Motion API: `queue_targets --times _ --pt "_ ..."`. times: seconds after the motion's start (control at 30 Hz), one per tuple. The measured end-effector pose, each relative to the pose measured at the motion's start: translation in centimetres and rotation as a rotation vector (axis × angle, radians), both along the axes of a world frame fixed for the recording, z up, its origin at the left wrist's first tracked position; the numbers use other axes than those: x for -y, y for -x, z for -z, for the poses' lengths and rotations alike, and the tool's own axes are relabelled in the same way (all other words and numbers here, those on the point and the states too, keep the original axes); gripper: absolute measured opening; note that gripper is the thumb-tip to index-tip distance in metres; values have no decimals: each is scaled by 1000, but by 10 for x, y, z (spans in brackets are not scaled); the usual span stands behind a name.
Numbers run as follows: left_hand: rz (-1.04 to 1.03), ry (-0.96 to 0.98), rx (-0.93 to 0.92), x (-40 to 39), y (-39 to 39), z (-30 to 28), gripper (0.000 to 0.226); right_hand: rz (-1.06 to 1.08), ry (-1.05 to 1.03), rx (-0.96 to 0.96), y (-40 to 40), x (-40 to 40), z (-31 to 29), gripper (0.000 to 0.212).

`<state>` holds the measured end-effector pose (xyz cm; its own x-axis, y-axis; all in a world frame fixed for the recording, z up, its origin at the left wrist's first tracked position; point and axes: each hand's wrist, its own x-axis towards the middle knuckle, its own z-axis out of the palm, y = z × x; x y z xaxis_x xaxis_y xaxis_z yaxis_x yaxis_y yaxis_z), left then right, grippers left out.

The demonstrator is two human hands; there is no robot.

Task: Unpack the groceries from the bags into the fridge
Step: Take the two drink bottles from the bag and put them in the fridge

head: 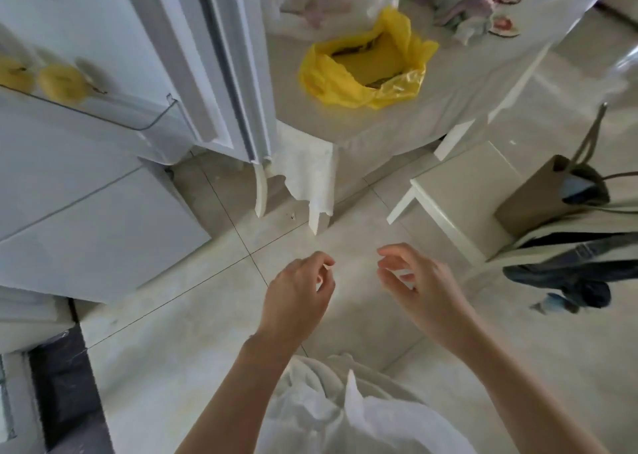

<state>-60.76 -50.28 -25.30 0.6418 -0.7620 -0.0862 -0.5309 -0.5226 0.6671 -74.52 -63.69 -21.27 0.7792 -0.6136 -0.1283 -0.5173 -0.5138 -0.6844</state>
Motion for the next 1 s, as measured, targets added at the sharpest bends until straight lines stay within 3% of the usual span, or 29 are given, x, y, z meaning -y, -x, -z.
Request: queue_targets --times 0.2,0.37,0.63,1.0 --pt "30 -27 -55 62 50 5 28 51 -22 -50 49 64 15 28" --pt "58 -78 -66 117 46 9 29 86 -49 -47 45 120 25 28" --pt "-10 -72 -72 219 -21 23 25 98 -52 -23 -20 237 32 25" --pt "-69 -20 -46 376 -137 14 21 -58 69 -69 -136 401 26 26"
